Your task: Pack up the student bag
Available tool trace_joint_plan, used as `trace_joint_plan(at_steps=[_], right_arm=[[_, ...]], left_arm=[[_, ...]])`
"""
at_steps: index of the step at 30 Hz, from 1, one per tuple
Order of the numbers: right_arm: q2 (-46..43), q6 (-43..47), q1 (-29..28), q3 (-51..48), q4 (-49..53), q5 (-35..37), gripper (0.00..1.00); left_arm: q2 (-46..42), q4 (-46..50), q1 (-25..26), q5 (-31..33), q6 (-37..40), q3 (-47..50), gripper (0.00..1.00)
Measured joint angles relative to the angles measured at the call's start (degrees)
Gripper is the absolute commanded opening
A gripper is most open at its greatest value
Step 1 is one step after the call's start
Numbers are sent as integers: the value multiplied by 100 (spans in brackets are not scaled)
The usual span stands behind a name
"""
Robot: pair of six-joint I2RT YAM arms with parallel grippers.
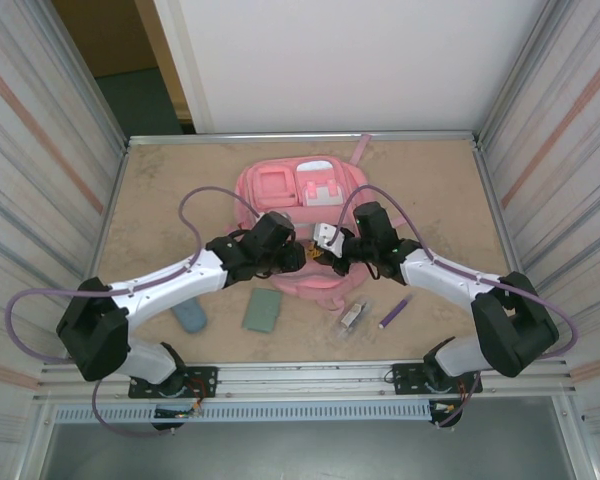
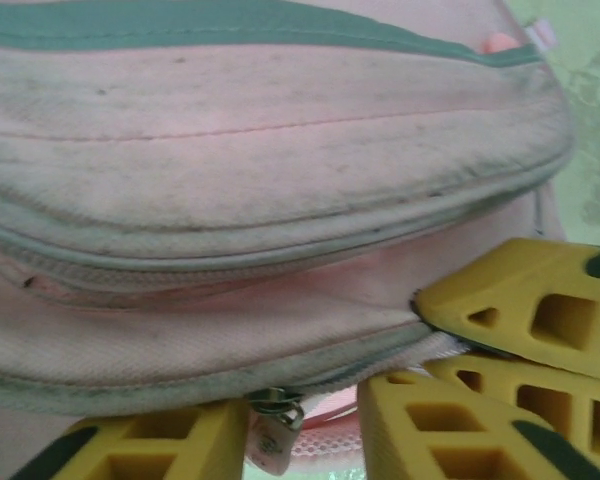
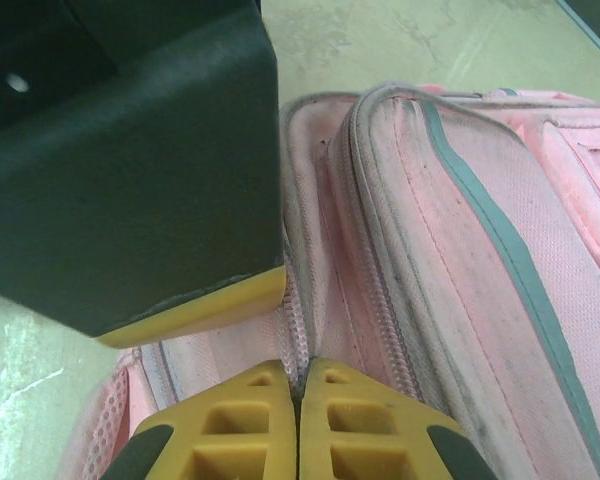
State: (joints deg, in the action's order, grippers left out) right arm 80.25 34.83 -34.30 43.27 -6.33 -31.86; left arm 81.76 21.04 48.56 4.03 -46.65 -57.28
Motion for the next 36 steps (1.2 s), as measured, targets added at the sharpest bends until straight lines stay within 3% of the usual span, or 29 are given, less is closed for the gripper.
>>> trace_joint_plan(at_steps=[7,12,24,28,33,36], right_arm=[[-17,55,-20,0,48,107,2],[-151,240,13,52,177,229,2],[-501,706,221,72,433,151,2],[-697,1102,219,70,601,247,2],[-1027,1285,671,-57,960,387,2],[-1108,1309,756,-92,986,415,2]], left_arm=[[72,17,-26,4,337,-15,9],[-127,-197,-348,-667,717,127,0],[-640,-533,-758,-1410,1672,420,0],[-874,-1045,-1270,-2253,1923,796,0],[-765,-975,-2218,-2068,2347,911,0],[-581,-885,-2190,-2236,2581,901,0]])
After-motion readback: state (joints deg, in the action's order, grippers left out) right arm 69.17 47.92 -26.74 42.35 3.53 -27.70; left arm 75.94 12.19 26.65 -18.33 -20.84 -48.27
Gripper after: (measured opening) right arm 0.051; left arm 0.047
